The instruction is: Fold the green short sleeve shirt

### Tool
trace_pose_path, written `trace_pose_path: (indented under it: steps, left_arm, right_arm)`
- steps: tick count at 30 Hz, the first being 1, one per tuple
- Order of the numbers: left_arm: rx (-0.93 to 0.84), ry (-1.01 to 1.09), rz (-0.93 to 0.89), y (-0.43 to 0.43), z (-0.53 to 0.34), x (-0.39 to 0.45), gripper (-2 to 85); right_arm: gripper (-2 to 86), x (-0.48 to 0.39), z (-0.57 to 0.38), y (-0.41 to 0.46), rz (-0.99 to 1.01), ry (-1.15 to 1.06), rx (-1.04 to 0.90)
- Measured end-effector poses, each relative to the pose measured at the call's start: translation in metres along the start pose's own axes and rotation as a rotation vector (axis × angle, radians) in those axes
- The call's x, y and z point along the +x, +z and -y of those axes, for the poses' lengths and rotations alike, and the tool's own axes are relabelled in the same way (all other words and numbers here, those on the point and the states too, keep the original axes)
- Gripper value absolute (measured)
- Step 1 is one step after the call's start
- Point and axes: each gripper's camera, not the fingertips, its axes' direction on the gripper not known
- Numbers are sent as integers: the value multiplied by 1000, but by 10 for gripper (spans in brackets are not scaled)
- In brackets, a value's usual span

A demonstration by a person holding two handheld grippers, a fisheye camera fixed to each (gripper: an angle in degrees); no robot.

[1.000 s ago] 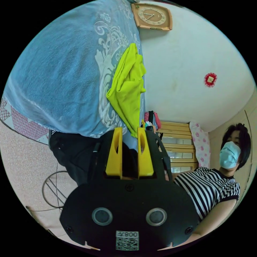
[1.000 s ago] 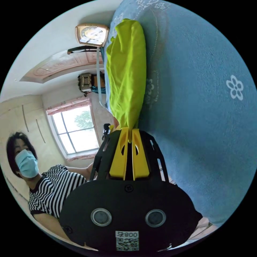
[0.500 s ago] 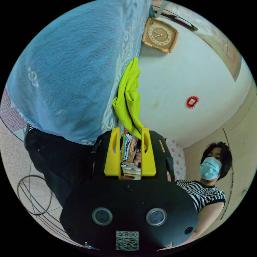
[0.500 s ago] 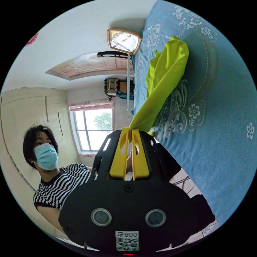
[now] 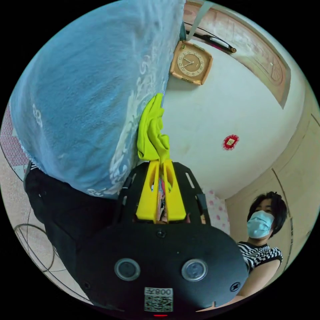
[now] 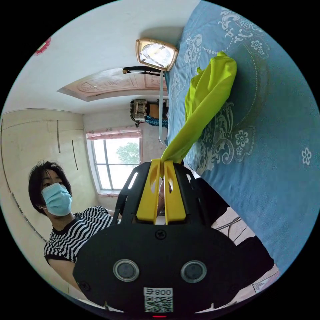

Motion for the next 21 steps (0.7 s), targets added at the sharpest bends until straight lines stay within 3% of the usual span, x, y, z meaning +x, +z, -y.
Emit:
trace_pose_path:
  steps: [8, 21]
  left_arm:
    - [-112, 197, 62, 49, -61, 57, 27]
    - [-346, 476, -56, 196, -214, 122, 24]
  right_arm:
    - [14, -47, -90, -52, 22, -53, 29]
    - [12, -154, -286, -169, 45, -287, 192]
